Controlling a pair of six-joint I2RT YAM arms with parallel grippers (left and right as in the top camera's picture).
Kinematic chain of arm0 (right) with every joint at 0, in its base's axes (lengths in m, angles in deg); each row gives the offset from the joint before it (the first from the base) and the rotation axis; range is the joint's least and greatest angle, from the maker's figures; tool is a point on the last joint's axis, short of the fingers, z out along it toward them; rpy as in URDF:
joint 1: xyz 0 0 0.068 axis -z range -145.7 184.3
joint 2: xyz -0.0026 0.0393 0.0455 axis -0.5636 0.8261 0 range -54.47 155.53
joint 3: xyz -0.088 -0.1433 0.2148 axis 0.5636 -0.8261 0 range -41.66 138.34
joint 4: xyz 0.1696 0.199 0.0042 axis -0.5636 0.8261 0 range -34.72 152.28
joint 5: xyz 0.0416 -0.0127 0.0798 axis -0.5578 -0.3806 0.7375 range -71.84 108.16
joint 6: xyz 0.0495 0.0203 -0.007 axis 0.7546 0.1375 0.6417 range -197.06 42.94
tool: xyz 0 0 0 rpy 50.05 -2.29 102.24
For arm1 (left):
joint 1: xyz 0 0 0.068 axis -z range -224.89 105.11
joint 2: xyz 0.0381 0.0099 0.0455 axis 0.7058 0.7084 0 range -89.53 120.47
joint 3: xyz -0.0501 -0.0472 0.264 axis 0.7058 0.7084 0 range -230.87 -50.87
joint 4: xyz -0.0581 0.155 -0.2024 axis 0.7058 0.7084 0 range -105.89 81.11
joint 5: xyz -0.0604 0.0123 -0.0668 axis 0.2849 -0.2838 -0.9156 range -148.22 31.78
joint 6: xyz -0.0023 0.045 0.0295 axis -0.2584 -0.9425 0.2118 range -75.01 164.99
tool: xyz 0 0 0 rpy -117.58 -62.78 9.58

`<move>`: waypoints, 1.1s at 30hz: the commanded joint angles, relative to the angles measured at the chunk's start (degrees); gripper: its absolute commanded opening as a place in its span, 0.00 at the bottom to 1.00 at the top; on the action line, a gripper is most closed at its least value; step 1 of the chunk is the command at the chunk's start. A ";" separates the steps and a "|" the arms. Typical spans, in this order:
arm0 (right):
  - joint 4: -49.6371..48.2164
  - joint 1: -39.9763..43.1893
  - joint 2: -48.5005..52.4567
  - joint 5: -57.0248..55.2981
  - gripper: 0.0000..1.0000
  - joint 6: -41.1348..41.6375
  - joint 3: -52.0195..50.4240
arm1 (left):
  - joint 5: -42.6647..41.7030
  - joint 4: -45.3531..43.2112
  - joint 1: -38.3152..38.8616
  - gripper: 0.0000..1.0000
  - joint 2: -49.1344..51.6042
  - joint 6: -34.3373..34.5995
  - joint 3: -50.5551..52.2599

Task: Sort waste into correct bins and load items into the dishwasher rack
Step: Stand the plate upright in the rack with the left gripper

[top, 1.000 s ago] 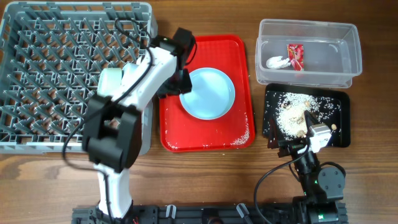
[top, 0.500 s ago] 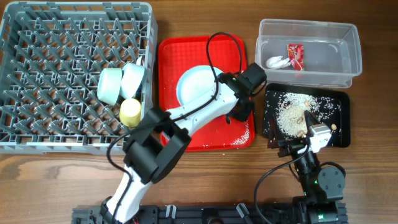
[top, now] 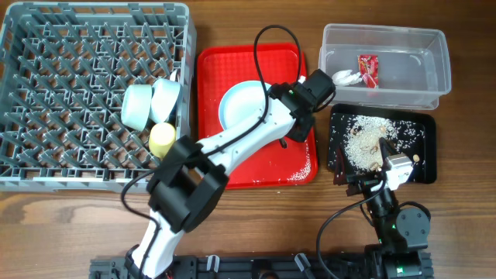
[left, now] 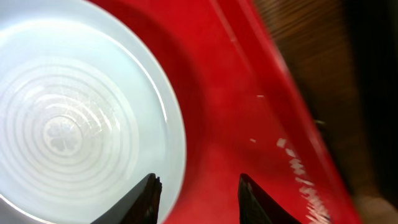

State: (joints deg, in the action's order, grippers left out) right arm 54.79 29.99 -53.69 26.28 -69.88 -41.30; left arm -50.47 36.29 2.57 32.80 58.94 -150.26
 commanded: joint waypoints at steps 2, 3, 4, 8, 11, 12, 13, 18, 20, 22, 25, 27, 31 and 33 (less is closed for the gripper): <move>-0.24 0.22 -0.35 0.74 1.00 -1.01 -0.07 | 2.36 -0.07 -1.51 0.30 6.51 -1.16 0.46; -0.24 0.22 -0.35 0.74 1.00 -1.03 -0.07 | 2.10 -0.07 -1.51 0.23 6.60 -1.16 0.46; -0.24 0.22 -0.35 0.74 1.00 -1.03 -0.07 | 0.94 -0.07 -1.51 0.15 6.60 -1.18 0.46; -0.24 0.22 -0.35 0.74 1.00 -1.01 -0.07 | -2.36 1.62 -1.07 0.04 6.21 -1.14 0.31; -0.24 0.22 -0.35 0.74 1.00 -1.01 -0.07 | -4.90 4.55 -1.27 0.04 1.84 -1.11 -1.53; -0.24 0.22 -0.35 0.74 1.00 -1.01 -0.07 | -6.03 5.46 -1.57 0.04 -0.35 -1.11 -2.47; -0.24 0.22 -0.35 0.74 1.00 -1.01 -0.07 | -7.76 6.43 -2.23 0.04 -3.76 -1.16 -3.85; -0.24 0.22 -0.35 0.74 1.00 -1.03 -0.07 | -22.10 7.37 -14.12 0.04 -24.35 -1.88 -5.86; -0.24 0.22 -0.35 0.74 0.99 -1.03 -0.07 | -33.73 8.59 -23.17 0.04 -30.53 -4.20 -5.86; -0.24 0.22 -0.35 0.74 1.00 -1.03 -0.07 | -39.87 12.59 -35.43 0.04 -35.47 -4.66 -5.84; -0.24 0.22 -0.35 0.74 1.00 -1.01 -0.07 | -50.14 20.85 -52.72 0.04 -37.79 -14.56 -5.84; -0.24 0.22 -0.35 0.74 1.00 -1.01 -0.07 | -54.88 27.02 -62.42 0.04 -36.89 -22.97 -5.57; -0.26 0.22 -0.35 0.74 1.00 -1.03 -0.07 | -55.04 38.53 -73.61 0.04 -31.63 -40.70 -5.40; -0.24 0.22 -0.35 0.74 1.00 -1.03 -0.07 | -54.95 40.24 -75.67 0.04 -29.03 -44.63 -5.38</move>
State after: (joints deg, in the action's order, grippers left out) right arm 54.79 30.01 -53.69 26.30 -69.88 -41.30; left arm -101.99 74.89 -70.02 -0.01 27.93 -155.93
